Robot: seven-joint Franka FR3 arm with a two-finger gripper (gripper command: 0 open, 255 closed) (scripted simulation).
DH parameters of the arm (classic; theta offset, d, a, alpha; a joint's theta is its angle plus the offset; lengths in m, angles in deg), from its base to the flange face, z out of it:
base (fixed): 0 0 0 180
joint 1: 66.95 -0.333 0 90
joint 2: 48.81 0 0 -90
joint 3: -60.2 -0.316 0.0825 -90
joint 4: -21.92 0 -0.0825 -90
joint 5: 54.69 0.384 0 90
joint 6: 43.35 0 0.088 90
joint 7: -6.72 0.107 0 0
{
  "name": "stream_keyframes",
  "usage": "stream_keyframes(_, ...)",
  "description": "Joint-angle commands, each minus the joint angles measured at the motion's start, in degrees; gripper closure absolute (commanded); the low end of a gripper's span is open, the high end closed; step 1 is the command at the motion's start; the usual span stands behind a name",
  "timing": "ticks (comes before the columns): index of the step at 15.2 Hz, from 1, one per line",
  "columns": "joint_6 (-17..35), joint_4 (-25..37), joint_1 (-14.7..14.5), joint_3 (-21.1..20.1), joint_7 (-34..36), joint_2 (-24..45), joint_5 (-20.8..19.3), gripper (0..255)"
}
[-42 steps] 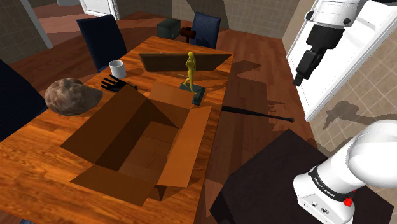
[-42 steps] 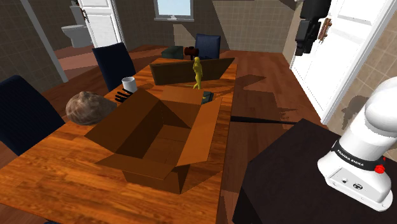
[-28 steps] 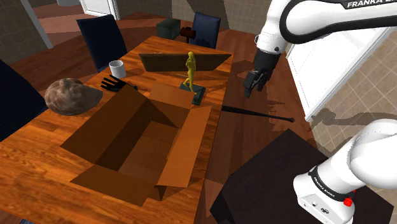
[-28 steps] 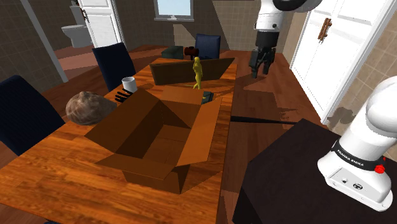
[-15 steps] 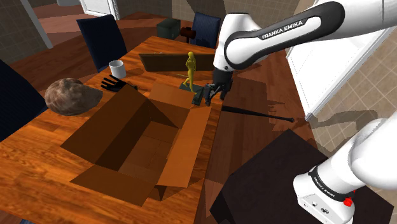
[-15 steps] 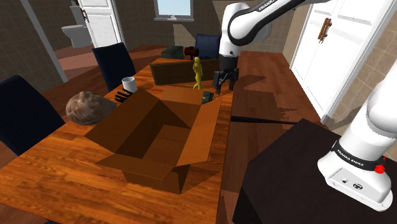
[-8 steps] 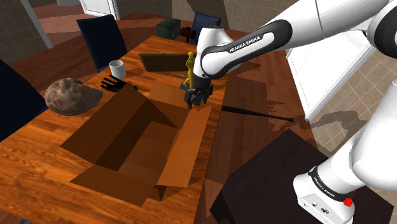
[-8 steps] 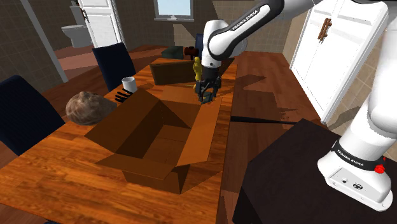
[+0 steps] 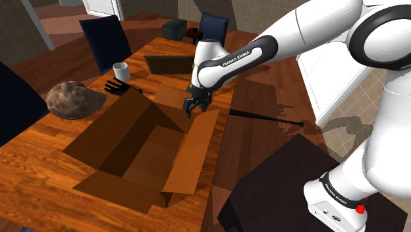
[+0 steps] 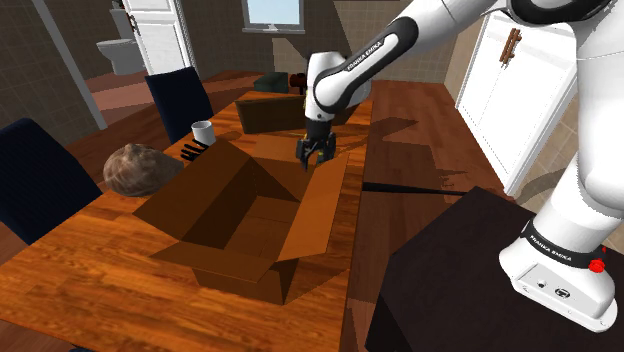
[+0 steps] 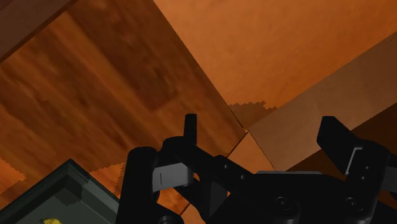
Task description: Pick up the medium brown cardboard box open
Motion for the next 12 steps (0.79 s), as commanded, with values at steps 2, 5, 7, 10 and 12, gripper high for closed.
stream_keyframes(2,1.8,-0.2,-0.2,0.1,0.0,1.5,-0.2,0)
stream_keyframes(5,2.0,-0.2,-0.1,0.2,-0.2,1.8,-0.2,255)
stream_keyframes(7,1.9,-0.1,-0.1,0.2,-0.2,1.8,-0.2,255)
stream_keyframes(10,1.9,-0.2,-0.1,0.2,-0.2,1.8,-0.2,255)
stream_keyframes(12,2.0,-0.2,0.0,0.2,-0.2,1.8,-0.2,255)
